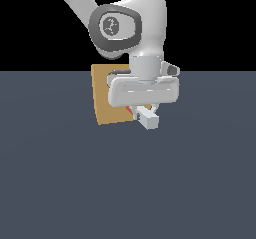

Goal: Insert the peg into the horizontal hole in a box.

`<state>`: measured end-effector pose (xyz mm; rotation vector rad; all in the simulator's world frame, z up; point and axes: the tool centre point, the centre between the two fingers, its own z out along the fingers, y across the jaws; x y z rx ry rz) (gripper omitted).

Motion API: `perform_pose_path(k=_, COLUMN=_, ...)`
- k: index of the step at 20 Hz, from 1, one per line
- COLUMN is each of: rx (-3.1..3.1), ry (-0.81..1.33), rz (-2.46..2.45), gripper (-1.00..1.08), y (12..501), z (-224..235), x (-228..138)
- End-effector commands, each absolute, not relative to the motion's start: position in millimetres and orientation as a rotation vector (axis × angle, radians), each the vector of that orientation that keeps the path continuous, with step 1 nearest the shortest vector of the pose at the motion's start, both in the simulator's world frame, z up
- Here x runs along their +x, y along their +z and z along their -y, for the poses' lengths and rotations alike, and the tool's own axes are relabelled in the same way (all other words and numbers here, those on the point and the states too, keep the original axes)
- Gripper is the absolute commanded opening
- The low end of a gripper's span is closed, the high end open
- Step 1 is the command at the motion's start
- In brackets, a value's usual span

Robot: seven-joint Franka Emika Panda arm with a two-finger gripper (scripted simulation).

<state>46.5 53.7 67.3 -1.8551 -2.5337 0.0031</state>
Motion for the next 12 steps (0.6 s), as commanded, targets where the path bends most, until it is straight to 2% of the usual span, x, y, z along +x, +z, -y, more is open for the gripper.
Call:
perform_pose_path(k=1, rx=-1.853, ry=-0.001, rz=2.537, gripper=-1.0, y=69, z=-76, x=40)
perform_pose_path(k=7, rx=-1.854, ry=-0.002, rz=2.538, gripper=-1.0, y=70, z=-116, x=28)
perform_pose_path(k=12, rx=-1.854, ry=-0.002, rz=2.538, gripper=-1.0, y=70, z=-127, x=25)
